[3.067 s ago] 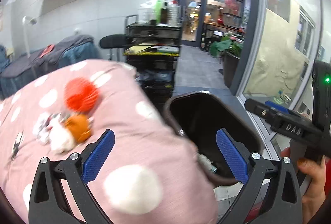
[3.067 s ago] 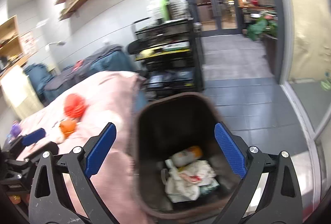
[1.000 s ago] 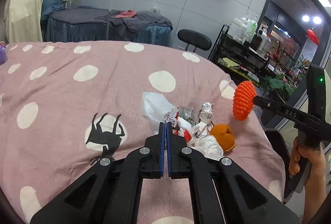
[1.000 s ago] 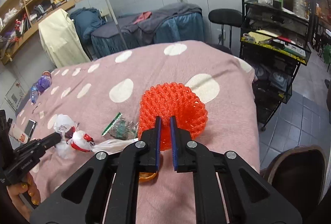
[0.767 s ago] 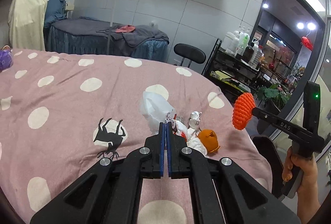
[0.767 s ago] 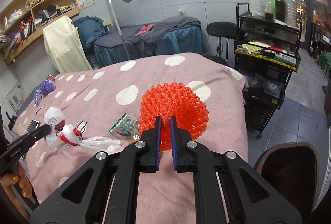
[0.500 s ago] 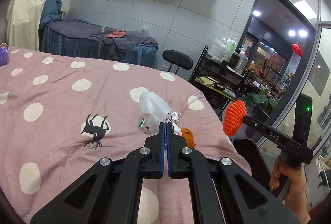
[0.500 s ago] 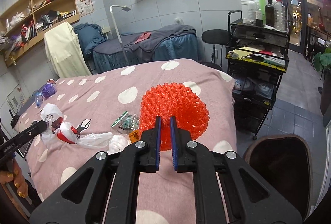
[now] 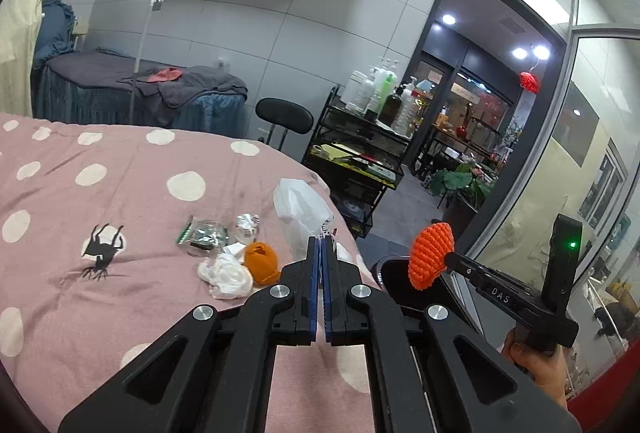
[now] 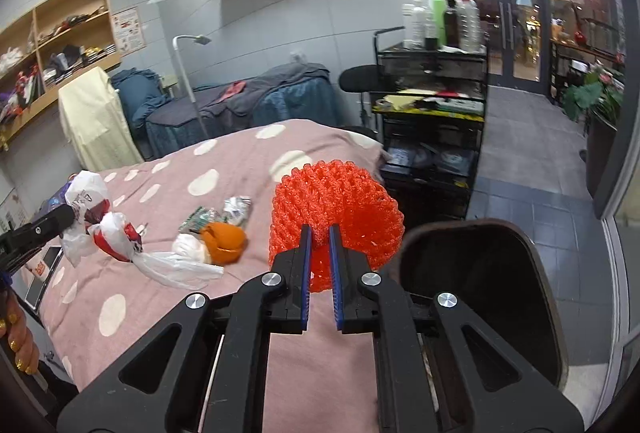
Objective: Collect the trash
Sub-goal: 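Carry the orange net and white plastic bag to the bin and release both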
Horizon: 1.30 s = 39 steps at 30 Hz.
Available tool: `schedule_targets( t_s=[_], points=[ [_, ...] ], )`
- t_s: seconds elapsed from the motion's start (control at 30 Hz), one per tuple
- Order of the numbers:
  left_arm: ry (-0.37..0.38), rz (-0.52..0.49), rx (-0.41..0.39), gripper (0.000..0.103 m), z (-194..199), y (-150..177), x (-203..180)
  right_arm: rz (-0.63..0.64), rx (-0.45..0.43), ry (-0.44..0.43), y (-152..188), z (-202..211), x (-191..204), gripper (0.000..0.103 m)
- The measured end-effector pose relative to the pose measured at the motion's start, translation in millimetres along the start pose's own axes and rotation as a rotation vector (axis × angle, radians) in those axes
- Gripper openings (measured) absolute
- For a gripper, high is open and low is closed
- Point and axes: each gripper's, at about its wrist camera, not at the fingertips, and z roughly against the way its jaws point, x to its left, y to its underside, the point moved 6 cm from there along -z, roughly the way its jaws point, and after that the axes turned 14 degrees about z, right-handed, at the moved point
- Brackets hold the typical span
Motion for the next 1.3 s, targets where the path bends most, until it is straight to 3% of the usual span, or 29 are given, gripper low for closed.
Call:
schedule_targets(
  t_s=[0.33, 0.67, 0.7, 0.77, 0.83, 1.3],
  points=[
    [0.085, -0.075, 0.07, 0.002, -31.8, 19.2, -49.5, -0.132, 0.123, 0.118, 59.7, -7.7, -73.4, 0.01],
    [0.131, -0.135, 0.14, 0.002, -59.9, 35.0, -85.6, -0.216, 0.238, 0.165, 113.6, -39.9, -108.8, 0.011],
    [0.134, -0.138, 0.148, 0.002, -63.2, 36.9, -88.4, -0.223, 0.246, 0.168, 117.5, -41.6, -110.1, 0.014],
    [0.137, -0.148, 0.16, 0.002, -68.0, 43.2, -94.0, -0.237, 0.251, 0.173, 123.1, -42.7, -112.1, 0.032],
    [0.14, -0.158, 0.178, 0.002, -74.2, 48.7, -99.0, -0.238, 0.232, 0.21, 126.1, -36.4, -115.4, 0.065],
    [0.159, -0.239, 0.298, 0.002, -127.4, 90.7, -141.5, -0.29, 0.133, 0.391, 119.9, 35.9, -160.8, 0.081]
  ],
)
